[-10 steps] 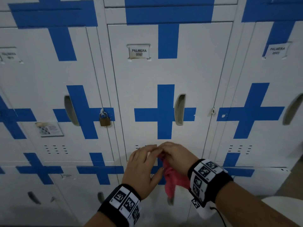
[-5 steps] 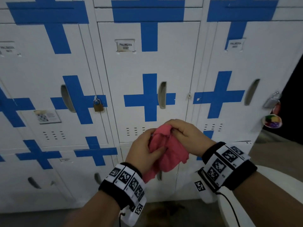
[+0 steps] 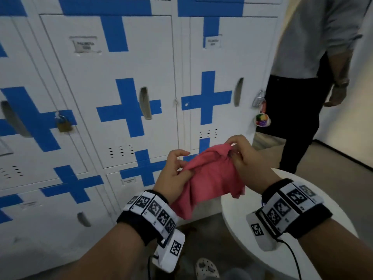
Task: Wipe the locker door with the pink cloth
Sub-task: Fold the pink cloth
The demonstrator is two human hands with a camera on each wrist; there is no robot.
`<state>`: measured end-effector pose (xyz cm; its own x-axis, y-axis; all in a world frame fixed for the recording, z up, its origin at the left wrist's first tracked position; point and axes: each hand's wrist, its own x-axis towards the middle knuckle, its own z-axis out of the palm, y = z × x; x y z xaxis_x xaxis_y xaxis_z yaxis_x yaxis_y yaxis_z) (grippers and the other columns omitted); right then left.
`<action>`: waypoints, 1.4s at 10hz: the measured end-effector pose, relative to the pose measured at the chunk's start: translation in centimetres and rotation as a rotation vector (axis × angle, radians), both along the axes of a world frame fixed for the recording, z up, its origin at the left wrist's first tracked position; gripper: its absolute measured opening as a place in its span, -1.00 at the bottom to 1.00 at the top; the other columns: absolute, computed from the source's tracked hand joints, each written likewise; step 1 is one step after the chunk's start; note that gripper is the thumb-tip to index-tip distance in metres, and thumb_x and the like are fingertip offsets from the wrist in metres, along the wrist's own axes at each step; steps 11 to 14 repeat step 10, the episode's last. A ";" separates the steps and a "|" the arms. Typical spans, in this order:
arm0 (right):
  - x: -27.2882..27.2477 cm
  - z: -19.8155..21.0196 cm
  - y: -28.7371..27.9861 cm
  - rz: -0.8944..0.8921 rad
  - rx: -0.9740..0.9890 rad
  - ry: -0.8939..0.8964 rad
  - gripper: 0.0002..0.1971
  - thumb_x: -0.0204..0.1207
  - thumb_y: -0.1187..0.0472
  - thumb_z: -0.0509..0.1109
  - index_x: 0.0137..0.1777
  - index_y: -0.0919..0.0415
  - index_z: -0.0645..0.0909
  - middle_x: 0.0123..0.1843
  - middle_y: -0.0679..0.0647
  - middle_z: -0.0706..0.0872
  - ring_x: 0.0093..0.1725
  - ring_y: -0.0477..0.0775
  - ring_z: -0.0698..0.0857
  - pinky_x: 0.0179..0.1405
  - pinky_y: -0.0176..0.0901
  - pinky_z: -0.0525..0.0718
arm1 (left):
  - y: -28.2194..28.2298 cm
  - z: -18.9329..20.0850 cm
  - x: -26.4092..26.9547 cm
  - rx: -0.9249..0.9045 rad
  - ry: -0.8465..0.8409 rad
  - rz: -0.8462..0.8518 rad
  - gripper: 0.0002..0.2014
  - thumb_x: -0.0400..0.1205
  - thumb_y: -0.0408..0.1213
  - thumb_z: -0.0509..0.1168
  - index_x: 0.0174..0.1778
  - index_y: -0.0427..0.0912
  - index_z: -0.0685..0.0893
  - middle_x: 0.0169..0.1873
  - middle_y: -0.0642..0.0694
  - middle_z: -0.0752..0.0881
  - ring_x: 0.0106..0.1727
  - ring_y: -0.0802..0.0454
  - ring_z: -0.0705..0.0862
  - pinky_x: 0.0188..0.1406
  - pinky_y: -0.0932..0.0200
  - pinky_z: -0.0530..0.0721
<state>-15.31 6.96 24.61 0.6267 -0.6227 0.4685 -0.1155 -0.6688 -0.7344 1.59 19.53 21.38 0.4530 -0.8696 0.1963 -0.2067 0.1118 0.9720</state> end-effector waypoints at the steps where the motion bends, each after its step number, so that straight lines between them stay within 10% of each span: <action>1: -3.7 -1.6 -0.7 -0.087 0.024 0.067 -0.72 0.57 0.46 0.15 -0.06 0.00 0.38 -0.23 0.05 0.59 -0.33 0.01 0.58 -0.32 -0.01 0.55 | -2.1 -1.1 -2.5 -0.024 0.002 -0.039 -0.76 0.58 -0.39 0.26 -0.12 0.13 0.55 -0.22 0.01 0.65 -0.20 0.06 0.61 -0.13 0.12 0.56; 3: -8.0 -4.4 -1.4 -0.177 0.002 0.207 -0.68 0.42 0.57 0.11 -0.13 0.15 0.52 -0.29 -0.08 0.60 -0.33 -0.34 0.54 -0.35 -0.55 0.38 | -5.6 -4.3 -6.1 0.067 -0.063 -0.095 -0.64 0.59 -0.58 0.19 -0.29 -0.03 0.70 -0.23 0.00 0.73 -0.15 0.12 0.67 -0.02 0.26 0.61; 6: -11.4 -9.1 -3.9 -0.327 0.122 0.356 -0.71 0.33 0.50 0.26 -0.24 0.07 0.63 -0.11 -0.02 0.63 -0.09 -0.05 0.55 -0.16 -0.64 0.35 | -9.8 -8.2 -10.9 0.228 0.061 -0.099 -0.70 0.56 -0.66 0.14 -0.02 -0.27 0.69 -0.16 -0.03 0.74 -0.16 0.24 0.65 -0.06 0.46 0.58; 8: -12.9 -11.8 -4.7 -0.352 0.179 0.389 -0.75 0.34 0.51 0.30 -0.17 0.13 0.61 -0.10 0.01 0.51 -0.08 0.03 0.52 -0.16 -0.36 0.36 | -11.8 -9.9 -12.6 0.310 0.028 -0.140 -0.67 0.51 -0.69 0.16 0.08 -0.33 0.67 -0.23 0.09 0.67 -0.25 0.36 0.60 -0.24 0.62 0.49; 10: -13.6 -15.7 -6.1 -0.422 0.270 0.562 -0.76 0.40 0.39 0.32 -0.10 0.01 0.63 0.08 0.07 0.61 0.07 0.12 0.61 -0.02 -0.22 0.41 | -13.0 -12.7 -12.0 0.485 -0.040 -0.217 -0.64 0.55 -0.52 0.25 0.18 -0.08 0.66 0.16 0.00 0.63 0.20 0.00 0.61 0.12 0.22 0.56; 14: -13.6 -15.7 -6.1 -0.422 0.270 0.562 -0.76 0.40 0.39 0.32 -0.10 0.01 0.63 0.08 0.07 0.61 0.07 0.12 0.61 -0.02 -0.22 0.41 | -13.0 -12.7 -12.0 0.485 -0.040 -0.217 -0.64 0.55 -0.52 0.25 0.18 -0.08 0.66 0.16 0.00 0.63 0.20 0.00 0.61 0.12 0.22 0.56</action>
